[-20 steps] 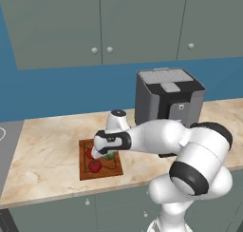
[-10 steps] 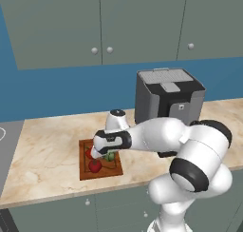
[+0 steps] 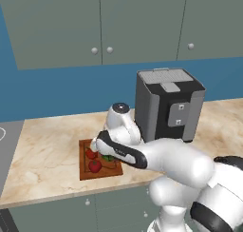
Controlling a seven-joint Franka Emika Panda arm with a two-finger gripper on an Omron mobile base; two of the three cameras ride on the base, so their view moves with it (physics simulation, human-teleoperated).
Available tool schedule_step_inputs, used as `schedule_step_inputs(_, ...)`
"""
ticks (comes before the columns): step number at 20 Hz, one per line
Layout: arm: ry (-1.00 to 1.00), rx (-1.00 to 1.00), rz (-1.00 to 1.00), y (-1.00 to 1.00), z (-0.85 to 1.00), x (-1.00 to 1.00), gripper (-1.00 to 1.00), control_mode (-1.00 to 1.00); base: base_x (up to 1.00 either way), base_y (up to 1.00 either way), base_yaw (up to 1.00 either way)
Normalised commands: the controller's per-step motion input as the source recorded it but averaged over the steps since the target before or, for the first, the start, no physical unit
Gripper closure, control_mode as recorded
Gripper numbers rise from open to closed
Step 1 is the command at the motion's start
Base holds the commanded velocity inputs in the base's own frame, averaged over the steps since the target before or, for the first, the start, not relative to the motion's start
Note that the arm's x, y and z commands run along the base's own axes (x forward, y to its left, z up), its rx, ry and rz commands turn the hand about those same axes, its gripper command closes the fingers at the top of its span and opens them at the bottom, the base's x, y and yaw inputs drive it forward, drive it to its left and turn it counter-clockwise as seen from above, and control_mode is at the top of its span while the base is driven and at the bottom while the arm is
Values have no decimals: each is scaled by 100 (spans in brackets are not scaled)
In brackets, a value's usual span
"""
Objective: Place the avocado, onion, tomato, and bell pepper on the cutting board.
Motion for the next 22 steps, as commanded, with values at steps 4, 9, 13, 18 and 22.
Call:
schedule_step_inputs(4, -30, 0, 0, -4, 90, -83, -100, -100, 0, 0, 0)
schedule_step_inputs(9, -31, 0, 0, -19, 98, -88, -100, -100, 0, 0, 0)
schedule_step_inputs(13, -19, 3, -1, -14, 87, -68, -100, -100, 0, 0, 0)
schedule_step_inputs(18, -1, 1, 0, -1, 50, -14, -100, -100, 0, 0, 0)
schedule_step_inputs(22, 0, 2, 0, -10, 55, -1, -100, -100, 0, 0, 0)
